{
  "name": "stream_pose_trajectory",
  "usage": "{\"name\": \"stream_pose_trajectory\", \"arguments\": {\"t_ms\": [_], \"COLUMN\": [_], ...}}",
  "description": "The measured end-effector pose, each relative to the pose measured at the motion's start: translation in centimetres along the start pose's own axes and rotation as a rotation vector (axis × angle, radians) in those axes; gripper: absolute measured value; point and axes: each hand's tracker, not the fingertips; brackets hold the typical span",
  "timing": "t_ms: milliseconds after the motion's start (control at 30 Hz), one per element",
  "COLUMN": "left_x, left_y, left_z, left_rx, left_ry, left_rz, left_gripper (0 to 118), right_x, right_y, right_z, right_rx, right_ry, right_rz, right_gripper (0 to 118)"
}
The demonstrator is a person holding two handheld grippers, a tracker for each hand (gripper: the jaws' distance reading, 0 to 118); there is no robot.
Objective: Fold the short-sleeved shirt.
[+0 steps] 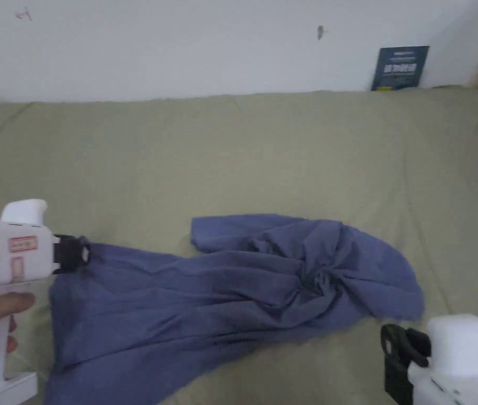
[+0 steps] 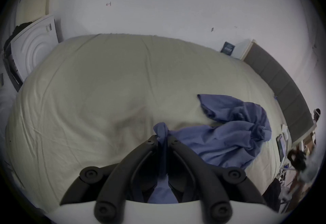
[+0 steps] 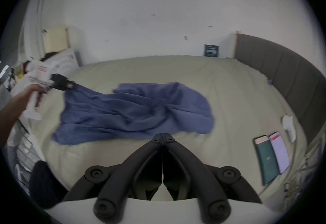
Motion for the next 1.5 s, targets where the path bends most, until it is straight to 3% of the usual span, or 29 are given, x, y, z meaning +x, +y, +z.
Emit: {"name": "stream_pose_trajectory", "arguments": {"t_ms": [167,200,267,300,367,533,567,600,633,733,800,867,900,1000,1100,1200,1267,1367,1500], "left_x": [-1.3,-1.4,-1.0,-0.9,-0.8,-0.8,-0.8,-0.8,-0.9,-1.1,-0.4,0.0,-0.5,0.3,1.1,1.0,1.2,1.9,3.1], "left_y": [-1.3,-1.5,-1.9,-2.1,-2.1,-1.4,-1.3,-1.2,-1.2,-1.0,-0.8,-1.0,-0.2,0.4,3.1,6.7,9.1,12.5,17.0], "left_z": [0.4,0.5,0.8,1.0,1.2,0.6,0.3,0.1,-0.1,-0.8,-1.0,-0.8,-0.4,1.0,2.8,5.6,7.9,11.4,16.3], "left_rx": [0.093,0.119,0.144,0.160,0.154,0.164,0.157,0.149,0.142,0.142,0.136,0.122,0.164,0.192,0.209,0.279,0.334,0.423,0.516], "left_ry": [-0.124,-0.153,-0.132,-0.130,-0.115,-0.126,-0.118,-0.114,-0.112,-0.116,-0.076,0.085,-0.020,-0.040,0.039,0.021,0.013,0.126,0.134], "left_rz": [0.081,0.093,0.078,0.071,0.063,0.056,0.053,0.044,0.042,0.063,0.077,0.003,0.035,0.074,0.020,0.046,0.061,0.045,-0.004], "left_gripper": [8,8,8,8,8,8,8,8,8,7,6,5,5,5,5,5,5,5,5], "right_x": [7.7,9.1,11.7,12.5,13.2,12.9,12.3,11.9,11.6,9.7,9.7,9.6,9.7,9.8,9.5,8.7,7.9,7.5,7.2], "right_y": [0.8,0.9,1.1,1.2,1.2,1.9,2.1,2.1,2.2,2.3,2.6,3.7,4.4,7.8,12.6,18.0,21.9,27.5,34.2], "right_z": [-4.6,-5.7,-8.1,-9.5,-11.8,-16.5,-16.8,-17.2,-17.4,-17.1,-17.0,-15.6,-15.0,-12.1,-9.3,-6.0,-3.1,0.0,4.3], "right_rx": [-0.084,-0.092,-0.110,-0.149,-0.144,-0.261,-0.299,-0.311,-0.294,-0.283,-0.291,-0.257,-0.236,-0.171,-0.140,-0.029,0.035,0.100,0.208], "right_ry": [-0.105,-0.094,0.024,0.053,-0.015,-0.025,-0.011,0.010,0.016,-0.032,0.033,0.018,0.030,0.094,0.156,0.179,0.226,0.314,0.328], "right_rz": [-0.101,-0.161,-0.289,-0.319,-0.291,-0.226,-0.216,-0.216,-0.214,-0.111,-0.144,-0.140,-0.150,-0.169,-0.182,-0.132,-0.153,-0.205,-0.200], "right_gripper": [2,19,99,118,117,114,95,23,6,6,6,6,6,6,6,6,6,6,6]}}
